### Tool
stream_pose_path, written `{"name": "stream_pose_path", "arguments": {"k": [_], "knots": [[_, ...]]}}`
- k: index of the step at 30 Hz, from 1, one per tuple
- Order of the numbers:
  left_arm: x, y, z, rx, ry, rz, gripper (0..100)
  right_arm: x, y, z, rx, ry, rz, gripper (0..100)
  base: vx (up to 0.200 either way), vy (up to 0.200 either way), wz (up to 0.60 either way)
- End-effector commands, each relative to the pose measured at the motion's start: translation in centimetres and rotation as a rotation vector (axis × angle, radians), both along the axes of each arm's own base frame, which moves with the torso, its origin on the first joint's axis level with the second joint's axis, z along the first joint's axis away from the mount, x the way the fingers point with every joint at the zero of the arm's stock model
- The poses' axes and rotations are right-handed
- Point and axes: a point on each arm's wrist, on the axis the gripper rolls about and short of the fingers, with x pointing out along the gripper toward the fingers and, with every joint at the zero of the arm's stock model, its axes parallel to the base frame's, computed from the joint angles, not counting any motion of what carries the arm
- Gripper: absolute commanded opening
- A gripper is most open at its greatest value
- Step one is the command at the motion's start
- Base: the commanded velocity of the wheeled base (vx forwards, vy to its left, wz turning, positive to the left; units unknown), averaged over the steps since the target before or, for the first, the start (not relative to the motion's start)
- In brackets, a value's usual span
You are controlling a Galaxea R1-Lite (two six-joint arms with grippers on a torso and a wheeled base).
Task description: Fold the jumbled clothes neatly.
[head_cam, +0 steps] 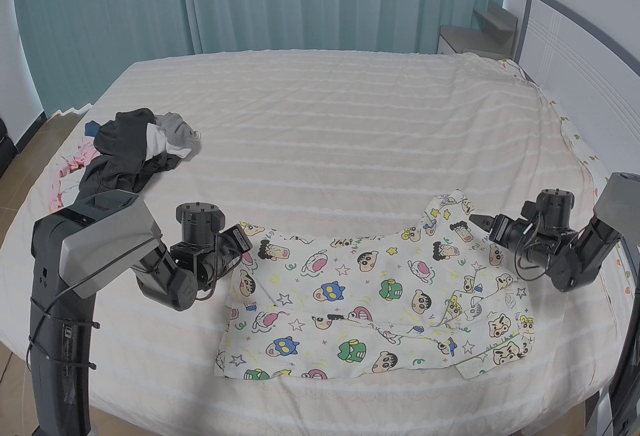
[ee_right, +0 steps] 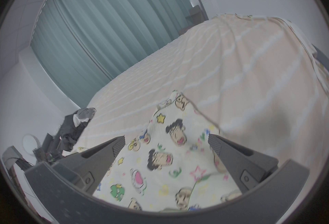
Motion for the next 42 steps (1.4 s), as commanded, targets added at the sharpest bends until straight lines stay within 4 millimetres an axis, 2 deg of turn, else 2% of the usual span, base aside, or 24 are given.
{"name": "stream_pose_path", "arguments": {"k": [1,7,10,11,12,19,28,32,39,40,42], "knots": [[-0.8,0.7,1.6,0.002,-0.019,0.02,0,5.2,-2.8,-1.0,-0.14,0.022,0.016,100,0.0,0.0,0.0],[-1.2,0.9,1.6,0.01,-0.012,0.032,0,8.0,-3.7,-2.7,-0.183,0.045,0.049,100,0.0,0.0,0.0],[-1.2,0.9,1.6,0.012,-0.014,0.036,0,8.3,-3.8,-2.8,-0.184,0.047,0.046,100,0.0,0.0,0.0],[-1.3,1.0,1.6,0.021,-0.013,0.057,0,9.6,-4.4,-2.7,-0.192,0.028,0.037,100,0.0,0.0,0.0],[-1.3,1.0,1.6,0.022,-0.013,0.059,0,10.0,-4.5,-2.6,-0.194,0.022,0.037,100,0.0,0.0,0.0],[-1.4,0.8,1.6,0.021,-0.015,0.053,0,11.2,-3.8,-3.4,-0.219,0.041,0.083,100,0.0,0.0,0.0],[-1.4,0.7,1.2,0.021,-0.004,0.054,0,11.6,-2.0,-3.9,-0.196,0.067,0.164,100,0.0,0.0,0.0],[-1.3,0.8,1.3,0.02,-0.009,0.057,0,12.3,-2.0,-4.3,-0.197,0.064,0.164,100,0.0,0.0,0.0],[-1.3,0.8,1.3,0.02,-0.007,0.057,0,12.4,-1.7,-4.2,-0.192,0.108,0.179,100,0.0,0.0,0.0],[-1.3,0.8,1.3,0.02,-0.009,0.057,0,12.3,-1.5,-4.2,-0.189,0.114,0.188,0,0.0,0.0,0.0],[-1.3,0.8,1.3,0.02,-0.009,0.057,0,12.1,-1.3,-4.1,-0.178,0.118,0.211,0,0.0,0.0,0.0]]}}
